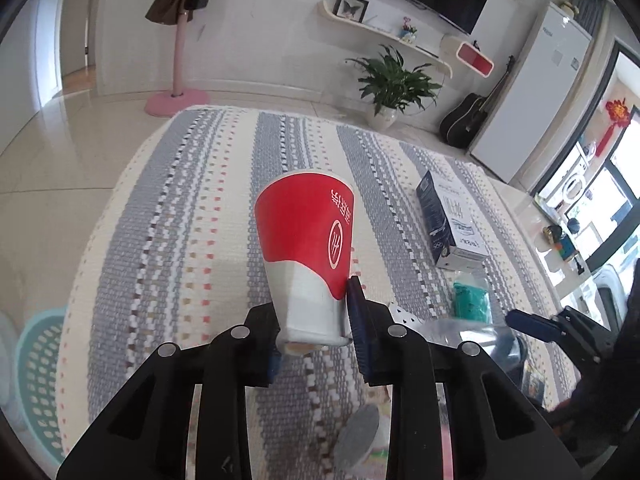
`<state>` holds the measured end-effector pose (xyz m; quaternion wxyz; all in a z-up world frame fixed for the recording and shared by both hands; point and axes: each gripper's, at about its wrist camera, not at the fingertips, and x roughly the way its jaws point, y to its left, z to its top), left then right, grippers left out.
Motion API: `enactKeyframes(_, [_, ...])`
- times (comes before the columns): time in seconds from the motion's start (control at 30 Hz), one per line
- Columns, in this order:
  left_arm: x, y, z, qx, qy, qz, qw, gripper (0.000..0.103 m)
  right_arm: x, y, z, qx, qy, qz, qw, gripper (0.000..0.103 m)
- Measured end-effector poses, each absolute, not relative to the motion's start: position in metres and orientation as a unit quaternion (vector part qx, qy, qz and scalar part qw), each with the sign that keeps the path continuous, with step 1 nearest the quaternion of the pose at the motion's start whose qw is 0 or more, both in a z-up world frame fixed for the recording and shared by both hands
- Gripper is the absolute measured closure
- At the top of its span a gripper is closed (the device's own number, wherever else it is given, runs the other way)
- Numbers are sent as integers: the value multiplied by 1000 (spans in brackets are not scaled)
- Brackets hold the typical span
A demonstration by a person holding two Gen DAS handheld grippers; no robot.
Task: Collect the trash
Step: 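Grasp the clear plastic bottle with the right gripper and lift it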
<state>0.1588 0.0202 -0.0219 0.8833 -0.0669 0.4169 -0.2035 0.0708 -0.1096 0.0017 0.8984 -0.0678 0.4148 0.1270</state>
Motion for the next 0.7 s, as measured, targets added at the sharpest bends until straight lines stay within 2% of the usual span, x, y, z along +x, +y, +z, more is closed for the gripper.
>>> enactKeyframes(0.37, [135,35,-19,-68,396,-224,888,75,113,-104,-15,-79,460,123,876,29])
enactKeyframes(0.63, [127,38,-9,-50,377,-225,897,75,120,-98,-4,-56,450,96,886,44])
enactKeyframes(0.7, [124,45,-1,-56,368,-228,900,75,119,-93,10,-54,434,96,894,45])
